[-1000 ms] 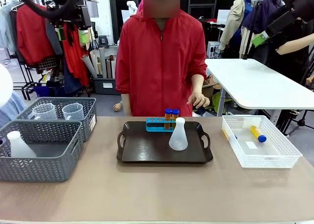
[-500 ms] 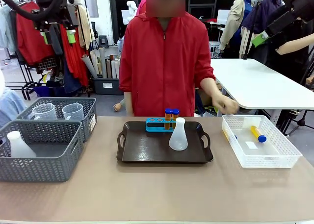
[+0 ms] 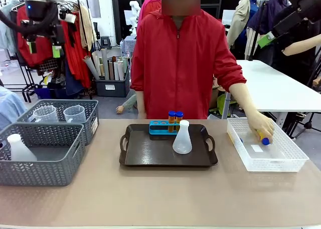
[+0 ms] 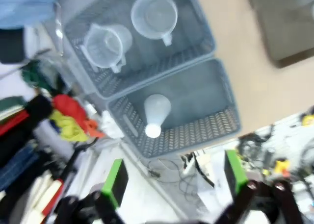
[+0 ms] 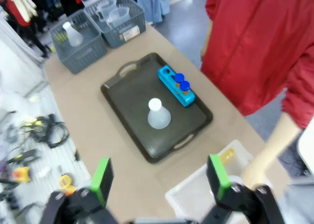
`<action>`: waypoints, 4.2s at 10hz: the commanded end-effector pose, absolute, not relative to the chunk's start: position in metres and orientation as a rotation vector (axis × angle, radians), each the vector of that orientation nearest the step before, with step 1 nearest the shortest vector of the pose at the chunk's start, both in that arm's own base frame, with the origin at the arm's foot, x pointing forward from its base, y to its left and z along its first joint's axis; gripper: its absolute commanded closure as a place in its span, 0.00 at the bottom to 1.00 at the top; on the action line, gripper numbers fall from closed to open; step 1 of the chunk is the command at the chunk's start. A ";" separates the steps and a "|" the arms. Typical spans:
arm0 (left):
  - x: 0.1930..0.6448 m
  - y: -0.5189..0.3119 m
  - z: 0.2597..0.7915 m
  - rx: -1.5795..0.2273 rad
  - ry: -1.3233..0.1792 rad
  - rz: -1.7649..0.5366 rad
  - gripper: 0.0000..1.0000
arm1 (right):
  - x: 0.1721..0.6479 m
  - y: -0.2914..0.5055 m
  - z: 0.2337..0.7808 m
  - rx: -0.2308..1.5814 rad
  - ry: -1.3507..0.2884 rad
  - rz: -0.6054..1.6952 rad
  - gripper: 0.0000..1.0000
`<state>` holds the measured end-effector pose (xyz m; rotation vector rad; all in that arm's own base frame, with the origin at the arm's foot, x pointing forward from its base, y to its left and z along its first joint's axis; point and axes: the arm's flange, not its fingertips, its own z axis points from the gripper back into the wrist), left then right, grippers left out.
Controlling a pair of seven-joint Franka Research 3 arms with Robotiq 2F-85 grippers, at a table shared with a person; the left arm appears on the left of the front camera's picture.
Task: Prepare the laboratory tools.
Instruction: Pick up one Large Measuring Cup and place it on the Handle tray.
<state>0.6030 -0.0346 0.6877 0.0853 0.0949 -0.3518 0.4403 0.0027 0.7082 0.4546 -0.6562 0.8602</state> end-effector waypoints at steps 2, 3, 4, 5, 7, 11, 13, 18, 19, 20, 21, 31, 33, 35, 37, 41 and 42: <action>0.599 -0.038 0.707 0.081 0.091 -0.319 0.00 | 0.440 0.004 0.710 0.464 -0.666 0.867 0.00; 0.599 -0.038 0.707 0.081 0.091 -0.319 0.00 | 0.440 0.004 0.710 0.464 -0.666 0.867 0.00; 0.599 -0.038 0.707 0.081 0.091 -0.319 0.00 | 0.440 0.004 0.710 0.464 -0.666 0.867 0.00; 0.599 -0.038 0.707 0.081 0.091 -0.319 0.00 | 0.440 0.004 0.710 0.464 -0.666 0.867 0.00; 0.594 -0.039 0.696 0.069 0.068 -0.438 0.00 | 0.440 0.004 0.710 0.464 -0.666 0.867 0.00; 0.587 0.028 0.634 0.027 -0.074 -0.233 0.00 | 0.440 0.004 0.710 0.464 -0.666 0.867 0.00; 0.583 0.054 0.609 0.054 -0.108 -0.215 0.00 | 0.440 0.004 0.710 0.464 -0.666 0.867 0.00; 0.601 0.081 0.525 0.006 -0.136 -0.123 0.00 | 0.440 0.004 0.710 0.464 -0.666 0.867 0.00; 0.602 0.084 0.511 0.009 -0.148 -0.122 0.00 | 0.440 0.004 0.710 0.464 -0.666 0.867 0.00; 0.605 0.089 0.499 -0.019 -0.148 -0.109 0.00 | 0.440 0.004 0.710 0.464 -0.666 0.867 0.00; 0.605 0.093 0.492 -0.031 -0.154 -0.090 0.00 | 0.440 0.004 0.710 0.464 -0.666 0.867 0.00; 0.633 0.109 0.442 0.040 -0.107 -0.157 0.00 | 0.440 0.004 0.710 0.464 -0.666 0.867 0.00; 0.635 0.118 0.432 0.036 -0.113 -0.144 0.00 | 0.440 0.004 0.710 0.464 -0.666 0.867 0.00; 0.639 0.121 0.422 0.040 -0.101 -0.143 0.00 | 0.440 0.004 0.710 0.464 -0.666 0.867 0.00; 0.648 0.128 0.409 0.036 -0.097 -0.146 0.00 | 0.440 0.004 0.710 0.464 -0.666 0.867 0.00; 0.655 0.128 0.397 0.025 -0.086 -0.146 0.11 | 0.440 0.004 0.710 0.464 -0.666 0.867 0.00; 0.653 0.128 0.399 0.034 -0.100 -0.156 0.31 | 0.440 0.004 0.710 0.464 -0.666 0.867 0.00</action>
